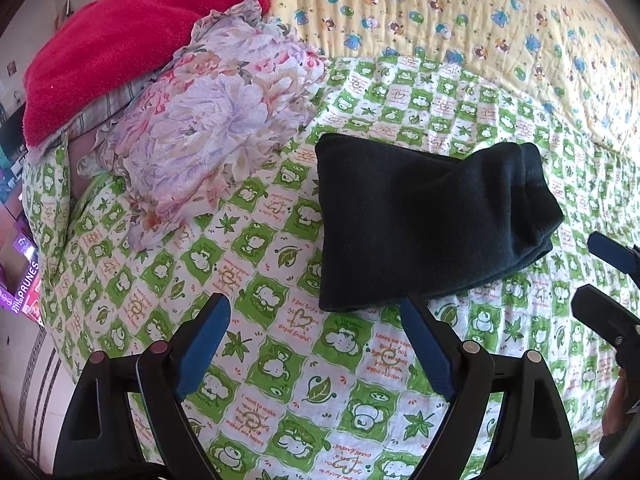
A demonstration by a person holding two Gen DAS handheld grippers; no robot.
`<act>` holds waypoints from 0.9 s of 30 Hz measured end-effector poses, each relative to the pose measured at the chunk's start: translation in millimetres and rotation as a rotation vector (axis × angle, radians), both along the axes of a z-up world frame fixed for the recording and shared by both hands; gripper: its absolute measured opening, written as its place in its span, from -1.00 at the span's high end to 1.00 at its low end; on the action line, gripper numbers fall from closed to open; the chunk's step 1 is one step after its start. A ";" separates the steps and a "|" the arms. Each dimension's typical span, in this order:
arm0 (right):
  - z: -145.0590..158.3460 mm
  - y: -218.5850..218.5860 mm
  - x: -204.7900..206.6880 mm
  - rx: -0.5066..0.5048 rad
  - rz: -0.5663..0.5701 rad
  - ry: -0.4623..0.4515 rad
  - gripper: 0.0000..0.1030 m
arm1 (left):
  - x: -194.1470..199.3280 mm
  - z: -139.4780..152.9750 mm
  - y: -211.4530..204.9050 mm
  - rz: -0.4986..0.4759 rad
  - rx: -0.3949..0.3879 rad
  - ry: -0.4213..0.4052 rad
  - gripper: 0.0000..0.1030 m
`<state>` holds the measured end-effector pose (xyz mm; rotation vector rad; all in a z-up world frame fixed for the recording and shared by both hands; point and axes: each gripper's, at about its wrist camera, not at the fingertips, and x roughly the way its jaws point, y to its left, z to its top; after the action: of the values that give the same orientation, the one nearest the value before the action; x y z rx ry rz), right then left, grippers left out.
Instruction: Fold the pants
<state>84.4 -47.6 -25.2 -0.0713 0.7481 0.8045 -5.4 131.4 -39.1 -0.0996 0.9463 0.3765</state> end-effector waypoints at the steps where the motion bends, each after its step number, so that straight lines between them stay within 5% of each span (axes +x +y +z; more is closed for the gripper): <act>1: -1.0 1.1 -0.6 -0.003 0.002 -0.001 -0.90 | -0.6 -0.6 -0.1 0.000 0.000 0.000 -0.70; 27: -19.2 15.4 1.8 -0.020 0.008 0.023 -0.91 | 6.9 -19.0 5.2 -0.005 -0.001 0.029 -0.72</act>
<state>86.3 -32.2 -44.4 -0.0831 0.7781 0.8065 1.4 136.6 -58.1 -0.0930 0.9748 0.3741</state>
